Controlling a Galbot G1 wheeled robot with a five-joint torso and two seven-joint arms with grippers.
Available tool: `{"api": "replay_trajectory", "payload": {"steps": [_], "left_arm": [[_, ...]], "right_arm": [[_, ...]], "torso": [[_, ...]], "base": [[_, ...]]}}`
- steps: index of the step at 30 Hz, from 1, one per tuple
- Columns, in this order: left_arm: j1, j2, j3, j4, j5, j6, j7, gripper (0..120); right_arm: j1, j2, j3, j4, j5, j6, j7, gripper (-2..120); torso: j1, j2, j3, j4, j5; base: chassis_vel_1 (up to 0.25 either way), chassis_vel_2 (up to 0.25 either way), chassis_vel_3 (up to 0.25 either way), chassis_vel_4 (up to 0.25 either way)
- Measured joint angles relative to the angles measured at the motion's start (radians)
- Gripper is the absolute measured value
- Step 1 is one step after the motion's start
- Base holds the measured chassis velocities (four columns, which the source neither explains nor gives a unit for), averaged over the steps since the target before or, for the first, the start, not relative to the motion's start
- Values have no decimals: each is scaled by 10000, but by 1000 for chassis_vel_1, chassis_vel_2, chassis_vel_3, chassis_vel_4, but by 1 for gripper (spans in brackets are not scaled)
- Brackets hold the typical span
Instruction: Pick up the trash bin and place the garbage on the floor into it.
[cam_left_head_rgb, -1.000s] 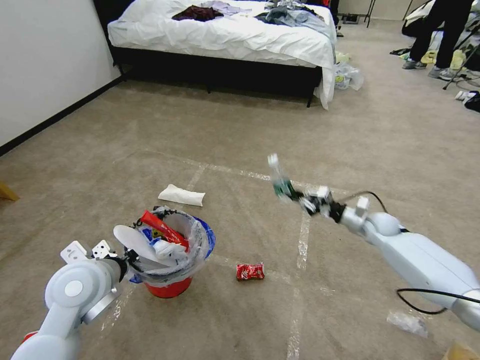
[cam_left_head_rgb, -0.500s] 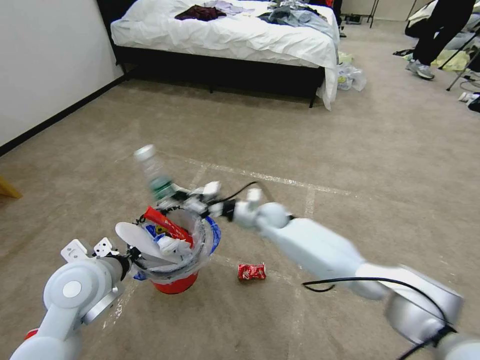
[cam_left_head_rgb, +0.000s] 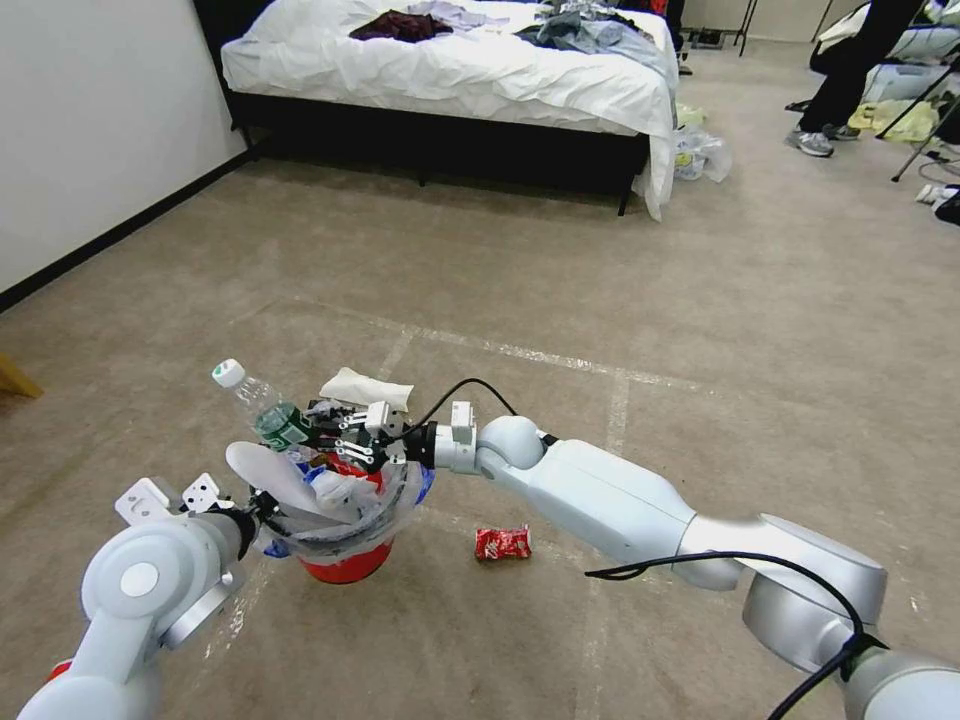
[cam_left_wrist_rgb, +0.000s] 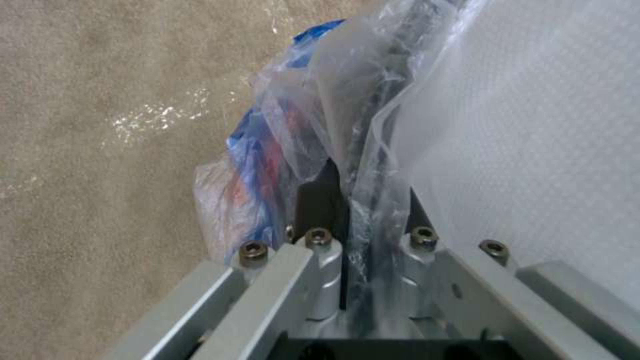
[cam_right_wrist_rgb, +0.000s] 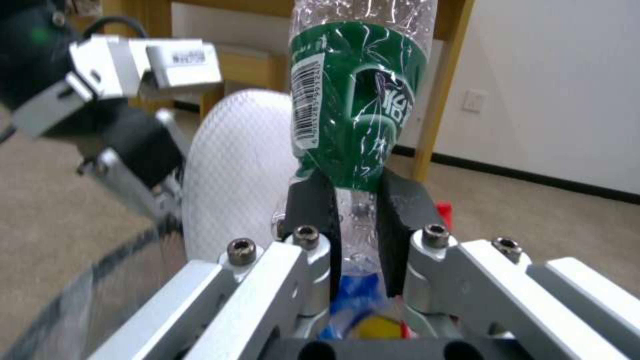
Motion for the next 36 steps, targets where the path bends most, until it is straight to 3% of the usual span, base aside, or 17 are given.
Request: {"api": "replay_trajectory", "payload": {"steps": [11, 16, 20, 22, 29, 31, 36], "left_arm": [[-94, -33, 50, 93, 15, -12, -13, 4], [-143, -44, 69, 133, 23, -13, -13, 4], [-158, -41, 81, 153, 23, -13, -13, 4], [-158, -51, 102, 177, 33, -13, -13, 4], [-189, -61, 151, 189, 61, -12, -14, 4], [-194, -59, 153, 174, 60, -12, -23, 4], [-133, -70, 127, 143, 45, -14, -36, 4]], "right_arm": [[-111, -319, 35, -117, -879, 211, -41, 14], [-22, -374, 29, -254, -1315, 262, -31, 36], [23, -444, -16, -263, -1337, 310, -24, 44], [79, -529, -66, -242, -1333, 347, 70, 57], [278, -546, -195, -227, -1238, 364, 311, 79], [388, -546, -242, -209, -1130, 365, 359, 90], [450, -533, 32, -30, -697, 421, 346, 99]], "torso": [[0, 0, 0, 1, 0], [0, 0, 0, 2, 1], [0, 0, 0, 0, 1], [0, 0, 0, 0, 1], [0, 0, 0, 0, 0], [0, 0, 1, 1, 0], [0, 0, 0, 0, 0]], "base": [[0, 0, 0, 0], [0, 0, 0, 0], [0, 0, 0, 0], [0, 0, 0, 0], [0, 0, 0, 0], [0, 0, 0, 0], [0, 0, 0, 0]]}}
